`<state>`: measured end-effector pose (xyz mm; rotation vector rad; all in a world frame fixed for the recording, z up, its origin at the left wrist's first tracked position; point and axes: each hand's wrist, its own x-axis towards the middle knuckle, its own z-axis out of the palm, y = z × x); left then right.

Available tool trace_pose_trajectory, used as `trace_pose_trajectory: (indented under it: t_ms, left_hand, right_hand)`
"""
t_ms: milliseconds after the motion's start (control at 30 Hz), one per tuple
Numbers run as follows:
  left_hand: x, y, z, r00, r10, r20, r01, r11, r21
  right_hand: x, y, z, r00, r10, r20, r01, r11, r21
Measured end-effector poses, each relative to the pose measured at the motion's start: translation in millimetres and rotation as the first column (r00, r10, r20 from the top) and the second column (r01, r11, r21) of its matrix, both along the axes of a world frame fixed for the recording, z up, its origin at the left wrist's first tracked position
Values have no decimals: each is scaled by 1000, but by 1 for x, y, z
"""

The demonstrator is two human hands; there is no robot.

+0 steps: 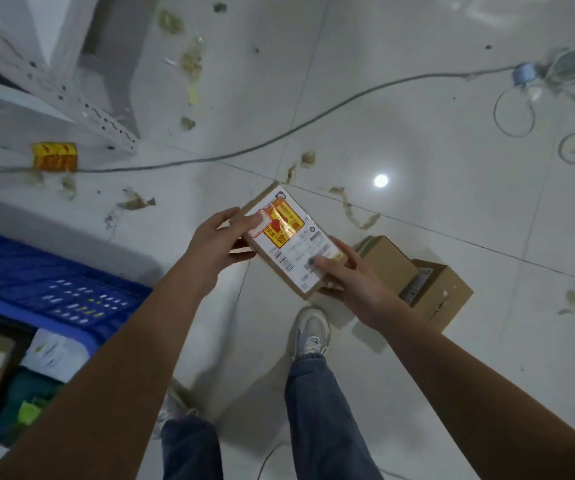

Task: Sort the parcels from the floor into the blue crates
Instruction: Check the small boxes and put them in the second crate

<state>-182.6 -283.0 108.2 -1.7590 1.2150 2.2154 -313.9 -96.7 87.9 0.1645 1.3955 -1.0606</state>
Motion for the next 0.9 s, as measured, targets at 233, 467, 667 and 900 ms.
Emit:
trace_pose_trajectory:
  t_ms: [233,467,667,900]
  left_hand:
    - [98,16,-5,994,77,-82,-60,978,200]
    - [236,-21,3,978,192,-84,-184,978,99]
    - [345,-60,18,993,65,-96,-61,997,41]
    - [439,-46,6,836,547,-51,-542,836,89]
  right_hand:
    - [65,-35,4,998,-52,39,52,999,-15]
    - [170,-106,30,981,194,-13,-194,981,28]
    - [277,-177,43,957,277,-86,-277,961,10]
    - [400,-217,37,774,609,-173,-603,792,92]
